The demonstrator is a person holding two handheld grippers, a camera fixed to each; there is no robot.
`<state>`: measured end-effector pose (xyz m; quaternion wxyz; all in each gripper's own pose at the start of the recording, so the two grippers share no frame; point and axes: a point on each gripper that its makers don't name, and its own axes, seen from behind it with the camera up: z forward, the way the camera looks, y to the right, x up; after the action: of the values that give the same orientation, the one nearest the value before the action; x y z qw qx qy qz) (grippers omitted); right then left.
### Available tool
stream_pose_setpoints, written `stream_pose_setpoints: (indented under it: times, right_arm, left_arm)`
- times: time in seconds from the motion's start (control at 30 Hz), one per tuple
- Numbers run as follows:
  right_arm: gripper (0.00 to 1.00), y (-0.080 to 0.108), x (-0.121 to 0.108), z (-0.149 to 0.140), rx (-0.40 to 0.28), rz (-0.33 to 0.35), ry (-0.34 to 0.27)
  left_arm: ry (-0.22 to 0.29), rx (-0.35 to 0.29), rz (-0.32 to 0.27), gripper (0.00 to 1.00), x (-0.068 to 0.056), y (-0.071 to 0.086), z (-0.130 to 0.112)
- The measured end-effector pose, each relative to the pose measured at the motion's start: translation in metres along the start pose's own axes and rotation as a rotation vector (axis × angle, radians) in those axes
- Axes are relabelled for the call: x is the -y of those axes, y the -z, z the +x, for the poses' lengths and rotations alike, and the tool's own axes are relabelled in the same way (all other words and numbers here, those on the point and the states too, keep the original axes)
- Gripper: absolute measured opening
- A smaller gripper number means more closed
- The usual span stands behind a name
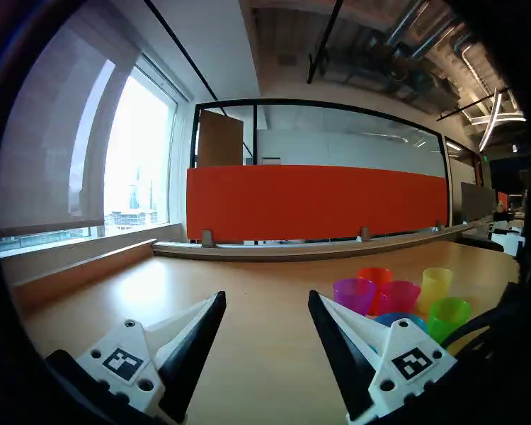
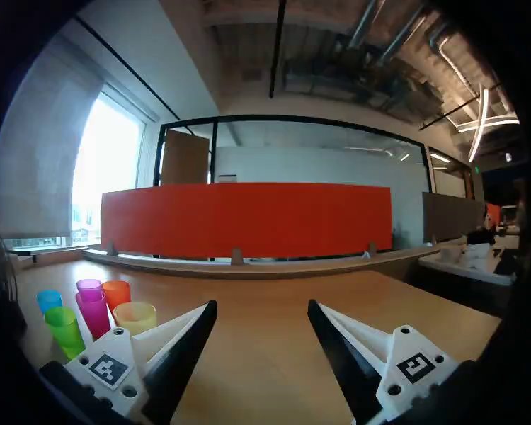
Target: Pour water
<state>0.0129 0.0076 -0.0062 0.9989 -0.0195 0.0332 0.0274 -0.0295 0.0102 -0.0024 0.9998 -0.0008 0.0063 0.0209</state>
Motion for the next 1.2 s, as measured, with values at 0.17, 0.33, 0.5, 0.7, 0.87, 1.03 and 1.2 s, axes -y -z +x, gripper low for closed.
stream_pose_setpoints:
  times: [0.17, 0.33, 0.5, 0.7, 0.87, 1.03, 1.2]
  right_arm:
    - [0.99, 0.0002, 0.0012, -0.0021, 0.011, 0.002, 0.005]
    - [0.99, -0.0006, 0.0015, -0.0048, 0.028, 0.002, 0.004]
    - [0.99, -0.0009, 0.0011, -0.0051, 0.033, 0.0, 0.003]
    - [0.99, -0.0013, 0.0009, -0.0054, 0.033, -0.001, 0.002]
    - [0.99, -0.0013, 0.0009, -0.0054, 0.034, -0.001, 0.002]
    - [1.0, -0.0013, 0.0011, -0.0052, 0.034, -0.001, 0.003]
    - [1.0, -0.0009, 0.0011, -0.0058, 0.034, -0.001, 0.003]
  left_arm:
    - [0.0, 0.0, 0.0, 0.85, -0.0001, -0.0002, 0.0004]
    - [0.0, 0.0, 0.0, 0.86, 0.0007, -0.0003, 0.0007]
    - [0.0, 0.0, 0.0, 0.85, 0.0013, 0.0, 0.0007]
    - [0.0, 0.0, 0.0, 0.86, 0.0011, 0.0002, 0.0002]
    - [0.0, 0.0, 0.0, 0.85, 0.0006, 0.0006, 0.0002]
    - [0.0, 0.0, 0.0, 0.86, 0.001, 0.0008, 0.0005]
    - [0.0, 0.0, 0.0, 0.85, 0.0009, 0.0005, 0.0002]
